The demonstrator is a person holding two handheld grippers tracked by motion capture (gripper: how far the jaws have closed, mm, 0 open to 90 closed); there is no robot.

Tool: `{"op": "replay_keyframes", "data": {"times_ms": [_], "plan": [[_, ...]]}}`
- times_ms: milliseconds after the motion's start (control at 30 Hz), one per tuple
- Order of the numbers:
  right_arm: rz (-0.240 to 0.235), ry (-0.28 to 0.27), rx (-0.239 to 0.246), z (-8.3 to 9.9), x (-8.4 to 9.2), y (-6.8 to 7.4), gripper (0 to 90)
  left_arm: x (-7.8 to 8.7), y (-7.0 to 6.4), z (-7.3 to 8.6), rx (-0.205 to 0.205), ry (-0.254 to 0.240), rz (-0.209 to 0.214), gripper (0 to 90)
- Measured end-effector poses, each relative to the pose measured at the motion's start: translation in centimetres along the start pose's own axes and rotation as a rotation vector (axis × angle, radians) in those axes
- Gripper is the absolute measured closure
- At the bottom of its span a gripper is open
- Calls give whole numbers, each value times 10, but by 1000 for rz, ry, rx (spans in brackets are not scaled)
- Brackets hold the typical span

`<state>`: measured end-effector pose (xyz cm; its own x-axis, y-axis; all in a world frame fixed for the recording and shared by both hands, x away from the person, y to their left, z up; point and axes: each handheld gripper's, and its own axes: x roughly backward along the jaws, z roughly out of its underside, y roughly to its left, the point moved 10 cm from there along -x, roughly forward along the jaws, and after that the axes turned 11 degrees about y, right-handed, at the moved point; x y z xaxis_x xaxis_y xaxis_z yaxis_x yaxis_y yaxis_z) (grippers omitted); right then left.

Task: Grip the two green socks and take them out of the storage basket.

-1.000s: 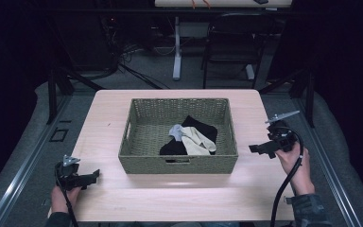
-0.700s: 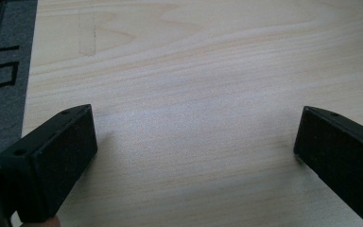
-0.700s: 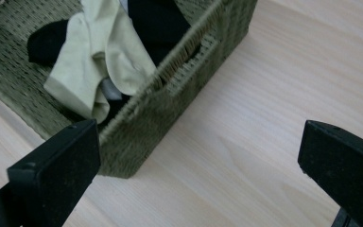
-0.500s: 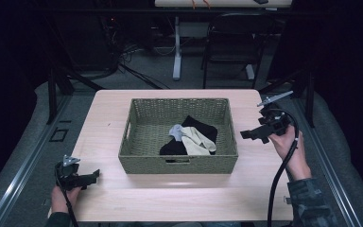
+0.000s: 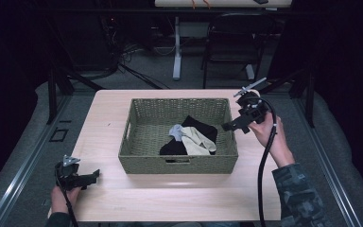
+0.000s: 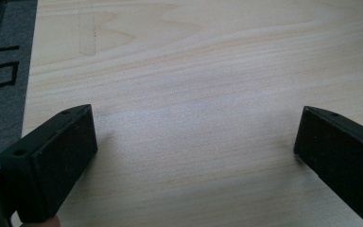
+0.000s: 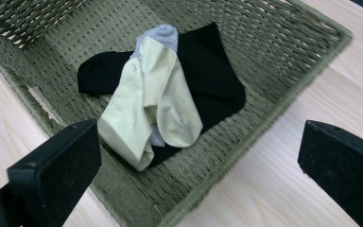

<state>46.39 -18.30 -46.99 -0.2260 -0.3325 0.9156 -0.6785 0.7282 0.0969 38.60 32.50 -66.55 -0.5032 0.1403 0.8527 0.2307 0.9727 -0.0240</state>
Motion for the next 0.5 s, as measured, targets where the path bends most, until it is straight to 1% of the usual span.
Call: {"op": "replay_keyframes", "data": {"times_ms": [67, 100, 133, 233, 267, 367, 400, 433, 467, 500], "plan": [[-2, 6, 9, -3, -2, 2, 0, 0, 0, 0, 0, 0, 0, 0], [-3, 4, 11, -7, -5, 3, 0, 0, 0, 0, 0, 0, 0, 0], [-10, 16, 24, -13, -9, 7, 0, 0, 0, 0, 0, 0, 0, 0], [-19, 15, 31, -20, -15, 11, 1, 0, 0, 0, 0, 0, 0, 0], [-18, 32, 39, -21, -18, 13, 2, 0, 0, 0, 0, 0, 0, 0], [-20, 52, 50, -29, -28, 17, 7, 0, 0, 0, 0, 0, 0, 0], [-19, 58, 57, -35, -36, 21, 11, 0, 0, 0, 0, 0, 0, 0], [-19, 58, 57, -35, -36, 21, 11, 0, 0, 0, 0, 0, 0, 0], [-25, 68, 55, -36, -39, 23, 13, 0, 0, 0, 0, 0, 0, 0], [-22, 76, 66, -38, -43, 23, 15, 0, 0, 0, 0, 0, 0, 0]]}}
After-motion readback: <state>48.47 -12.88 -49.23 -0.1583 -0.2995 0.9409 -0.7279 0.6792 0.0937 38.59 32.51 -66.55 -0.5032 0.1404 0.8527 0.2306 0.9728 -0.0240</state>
